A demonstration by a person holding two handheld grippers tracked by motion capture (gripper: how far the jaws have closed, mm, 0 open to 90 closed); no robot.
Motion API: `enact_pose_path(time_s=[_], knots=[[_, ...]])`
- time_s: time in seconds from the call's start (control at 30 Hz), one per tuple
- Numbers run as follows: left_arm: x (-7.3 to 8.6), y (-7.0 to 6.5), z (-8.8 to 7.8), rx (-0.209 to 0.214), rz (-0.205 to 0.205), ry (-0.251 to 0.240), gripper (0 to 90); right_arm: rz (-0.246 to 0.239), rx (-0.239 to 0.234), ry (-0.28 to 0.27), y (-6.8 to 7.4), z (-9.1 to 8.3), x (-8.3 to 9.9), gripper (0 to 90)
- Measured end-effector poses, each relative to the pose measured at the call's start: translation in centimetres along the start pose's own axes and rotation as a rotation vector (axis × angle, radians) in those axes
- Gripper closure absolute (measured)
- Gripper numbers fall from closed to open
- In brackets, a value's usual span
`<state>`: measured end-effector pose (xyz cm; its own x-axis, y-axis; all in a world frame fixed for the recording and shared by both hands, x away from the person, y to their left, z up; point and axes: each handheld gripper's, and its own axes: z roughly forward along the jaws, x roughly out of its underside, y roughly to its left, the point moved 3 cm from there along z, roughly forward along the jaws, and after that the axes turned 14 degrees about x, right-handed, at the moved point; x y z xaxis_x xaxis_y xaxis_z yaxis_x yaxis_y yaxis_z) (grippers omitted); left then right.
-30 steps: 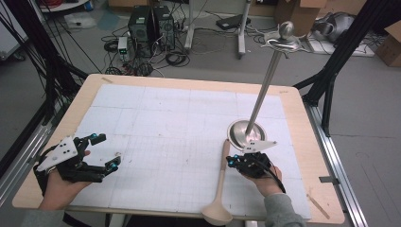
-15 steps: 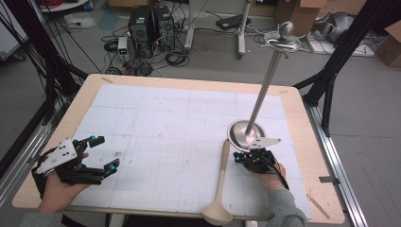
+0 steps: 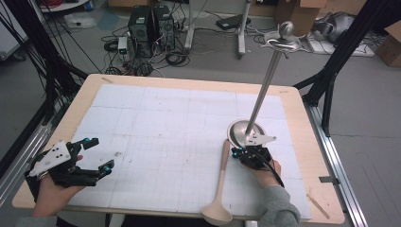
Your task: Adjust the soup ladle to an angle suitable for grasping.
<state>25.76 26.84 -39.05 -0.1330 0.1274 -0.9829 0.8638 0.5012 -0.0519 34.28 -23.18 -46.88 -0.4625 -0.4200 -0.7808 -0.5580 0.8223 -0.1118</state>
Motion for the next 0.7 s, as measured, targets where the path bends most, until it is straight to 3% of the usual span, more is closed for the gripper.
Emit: enact_pose_path(time_s=[0.33,0.47,0.7], knots=[[0.30,-0.01,0.01,0.001,-0.003,0.014,6.4,-0.023,-0.003,-0.011,0.32,0.37,-0.13,89.8],[0.43,0.10,0.01,0.000,-0.005,0.018,6.4,-0.062,-0.001,0.007,0.62,0.69,-0.12,89.8],[0.43,0.05,0.01,-0.001,-0.005,0.017,6.4,-0.061,0.008,0.011,0.71,0.72,-0.16,89.9]])
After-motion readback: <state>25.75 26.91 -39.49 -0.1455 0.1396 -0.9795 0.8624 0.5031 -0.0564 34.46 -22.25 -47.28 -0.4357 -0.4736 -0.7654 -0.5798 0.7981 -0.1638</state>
